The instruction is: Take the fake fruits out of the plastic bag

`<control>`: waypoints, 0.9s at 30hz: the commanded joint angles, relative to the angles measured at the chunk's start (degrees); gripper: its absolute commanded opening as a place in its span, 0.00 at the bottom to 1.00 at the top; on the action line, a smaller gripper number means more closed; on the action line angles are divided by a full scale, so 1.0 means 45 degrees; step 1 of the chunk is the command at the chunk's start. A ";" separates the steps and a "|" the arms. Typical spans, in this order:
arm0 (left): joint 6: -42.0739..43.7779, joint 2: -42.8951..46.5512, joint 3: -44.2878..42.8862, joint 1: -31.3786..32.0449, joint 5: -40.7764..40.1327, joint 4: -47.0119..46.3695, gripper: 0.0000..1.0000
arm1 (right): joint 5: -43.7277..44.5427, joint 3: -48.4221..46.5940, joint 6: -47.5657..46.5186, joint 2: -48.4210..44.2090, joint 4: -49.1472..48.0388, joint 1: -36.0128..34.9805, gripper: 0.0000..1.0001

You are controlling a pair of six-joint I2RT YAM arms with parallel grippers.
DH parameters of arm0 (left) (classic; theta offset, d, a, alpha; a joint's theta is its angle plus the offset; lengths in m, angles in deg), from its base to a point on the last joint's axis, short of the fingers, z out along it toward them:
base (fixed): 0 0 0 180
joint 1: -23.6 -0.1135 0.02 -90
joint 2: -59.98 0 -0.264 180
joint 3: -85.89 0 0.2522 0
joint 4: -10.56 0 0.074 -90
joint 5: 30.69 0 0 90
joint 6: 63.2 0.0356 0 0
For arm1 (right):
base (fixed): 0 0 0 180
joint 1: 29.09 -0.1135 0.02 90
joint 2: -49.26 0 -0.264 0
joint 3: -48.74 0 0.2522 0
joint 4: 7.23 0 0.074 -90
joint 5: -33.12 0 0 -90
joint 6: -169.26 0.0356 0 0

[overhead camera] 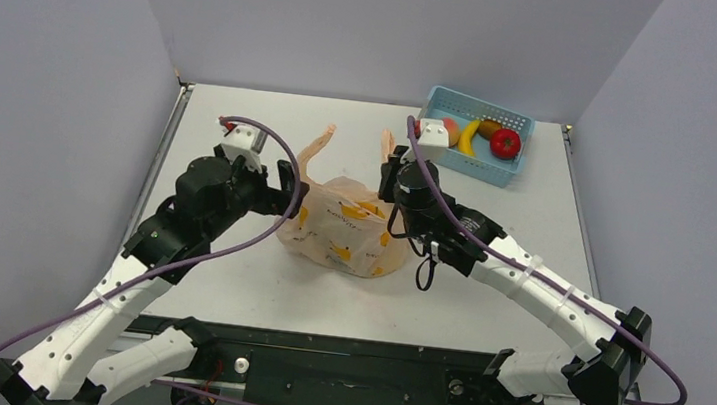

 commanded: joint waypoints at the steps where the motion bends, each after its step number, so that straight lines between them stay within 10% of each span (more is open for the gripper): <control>1: -0.2169 0.0779 -0.1561 -0.0217 0.0486 0.2011 0.97 | -0.1044 -0.0058 0.0974 -0.0153 -0.0458 0.0195 0.00; 10: -0.3476 0.0456 -0.3381 -0.0343 -0.0037 0.4059 0.97 | -0.1719 -0.1593 0.0278 -0.0083 0.1610 0.0333 0.00; 27: 0.0405 -0.5651 -0.8318 -0.0672 0.2177 0.5264 0.97 | -0.2664 0.0070 0.0201 -0.1382 0.0437 0.0337 0.00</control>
